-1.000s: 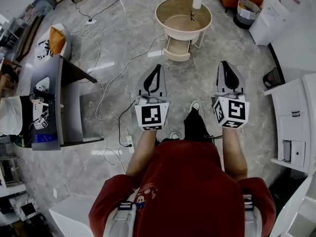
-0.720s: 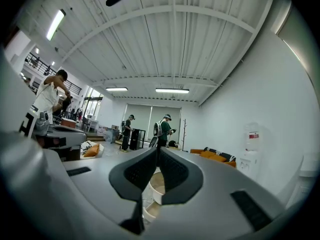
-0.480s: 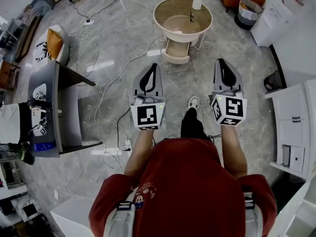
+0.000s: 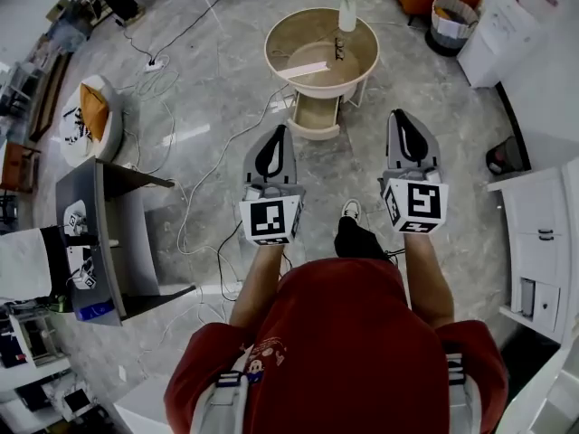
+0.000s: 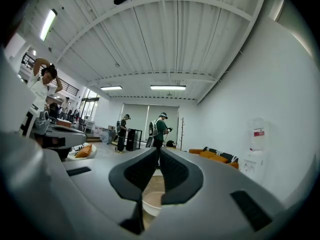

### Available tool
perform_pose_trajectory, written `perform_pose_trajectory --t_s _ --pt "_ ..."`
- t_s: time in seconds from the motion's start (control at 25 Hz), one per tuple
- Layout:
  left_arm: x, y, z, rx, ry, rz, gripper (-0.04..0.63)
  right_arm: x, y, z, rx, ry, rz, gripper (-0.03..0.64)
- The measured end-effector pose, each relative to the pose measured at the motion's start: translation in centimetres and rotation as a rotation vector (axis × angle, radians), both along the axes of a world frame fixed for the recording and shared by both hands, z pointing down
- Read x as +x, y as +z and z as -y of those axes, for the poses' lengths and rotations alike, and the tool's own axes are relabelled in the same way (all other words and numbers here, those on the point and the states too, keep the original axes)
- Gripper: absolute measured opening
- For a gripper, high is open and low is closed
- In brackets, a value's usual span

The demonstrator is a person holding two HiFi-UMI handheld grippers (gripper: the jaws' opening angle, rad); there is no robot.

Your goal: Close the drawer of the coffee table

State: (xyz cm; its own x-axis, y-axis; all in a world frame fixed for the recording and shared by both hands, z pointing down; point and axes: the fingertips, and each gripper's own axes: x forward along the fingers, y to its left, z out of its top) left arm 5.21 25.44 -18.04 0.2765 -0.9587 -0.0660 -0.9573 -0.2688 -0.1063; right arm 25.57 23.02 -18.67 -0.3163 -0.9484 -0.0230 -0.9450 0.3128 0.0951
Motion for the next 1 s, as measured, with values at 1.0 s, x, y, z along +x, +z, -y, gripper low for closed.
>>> perform_pose_trajectory --t_s 1.0 --pt "6.2 0.7 21.9 -0.023 0.019 -0.037 0.014 8.0 4.2 22.7 -0.079 0.063 0.067 0.032"
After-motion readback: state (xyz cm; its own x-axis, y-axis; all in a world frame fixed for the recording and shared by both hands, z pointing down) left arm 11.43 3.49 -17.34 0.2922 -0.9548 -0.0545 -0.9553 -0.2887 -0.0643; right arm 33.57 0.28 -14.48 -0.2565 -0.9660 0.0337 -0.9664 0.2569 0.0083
